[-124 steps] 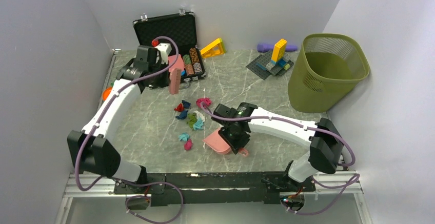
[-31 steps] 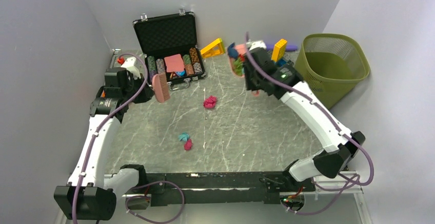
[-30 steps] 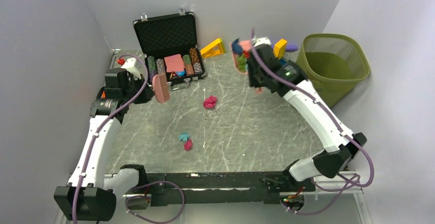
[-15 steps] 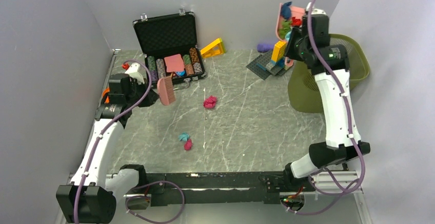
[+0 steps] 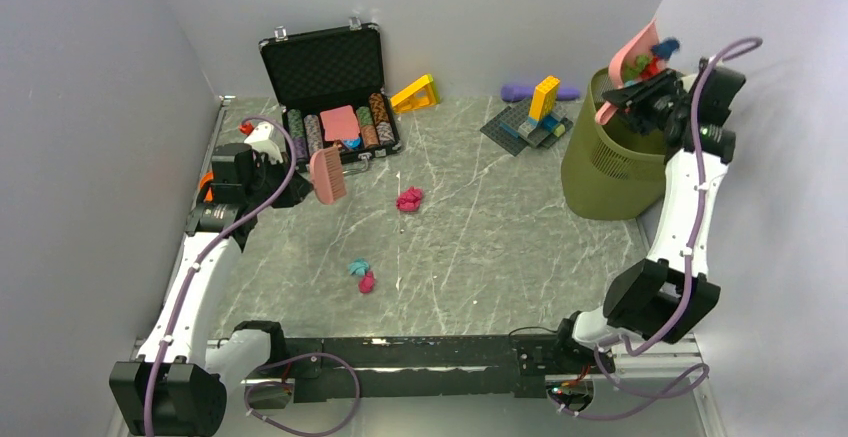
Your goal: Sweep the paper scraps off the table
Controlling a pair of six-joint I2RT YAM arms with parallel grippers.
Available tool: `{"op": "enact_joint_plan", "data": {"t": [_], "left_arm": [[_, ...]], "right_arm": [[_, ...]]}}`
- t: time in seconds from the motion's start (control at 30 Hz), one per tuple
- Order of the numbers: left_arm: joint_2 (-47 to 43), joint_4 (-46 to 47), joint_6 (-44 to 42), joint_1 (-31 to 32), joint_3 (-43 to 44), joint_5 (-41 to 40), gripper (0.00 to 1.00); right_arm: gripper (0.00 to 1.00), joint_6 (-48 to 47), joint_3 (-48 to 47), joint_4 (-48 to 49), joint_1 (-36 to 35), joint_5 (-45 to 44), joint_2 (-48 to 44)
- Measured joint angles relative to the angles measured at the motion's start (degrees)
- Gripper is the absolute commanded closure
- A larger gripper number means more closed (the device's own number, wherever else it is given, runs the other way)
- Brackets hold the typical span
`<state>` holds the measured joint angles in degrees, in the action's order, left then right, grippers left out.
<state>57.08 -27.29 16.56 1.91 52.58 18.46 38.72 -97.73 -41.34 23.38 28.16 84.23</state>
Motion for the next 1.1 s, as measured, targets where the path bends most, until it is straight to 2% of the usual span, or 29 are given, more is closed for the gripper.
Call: {"op": "enact_joint_plan", "data": {"t": [0.07, 0.17, 0.23, 0.43, 0.57, 0.77, 1.1], "left_arm": [[0.00, 0.02, 0.00, 0.00, -0.02, 0.24, 1.00], [0.00, 0.07, 0.00, 0.00, -0.17, 0.42, 1.00], [0.00, 0.02, 0.00, 0.00, -0.24, 0.57, 1.00], [0.00, 0.04, -0.39, 0.00, -0.24, 0.72, 1.00], [0.00, 0.02, -0.42, 0.00, -0.24, 0.72, 1.00], [0.00, 0.02, -0.44, 0.00, -0.24, 0.72, 1.00], [0.00, 0.02, -0.81, 0.00, -0.24, 0.72, 1.00]], "right_arm": [[1.00, 7.21, 8.87, 8.79, 1.29, 5.40, -2.43], [1.00, 21.70, 24.48, 26.43, 2.89, 12.11, -7.39], [1.00, 31.21, 31.65, 38.27, 3.93, 15.19, -9.29], [1.00, 55.06, 41.35, 71.47, 5.20, 18.67, -9.44], [1.00, 66.53, 44.83, 88.37, 5.14, 18.88, -8.37], [1.00, 76.54, 47.32, 102.64, 5.16, 18.73, -6.58], [1.00, 80.43, 47.67, 108.76, 5.16, 18.64, -6.56]]}}
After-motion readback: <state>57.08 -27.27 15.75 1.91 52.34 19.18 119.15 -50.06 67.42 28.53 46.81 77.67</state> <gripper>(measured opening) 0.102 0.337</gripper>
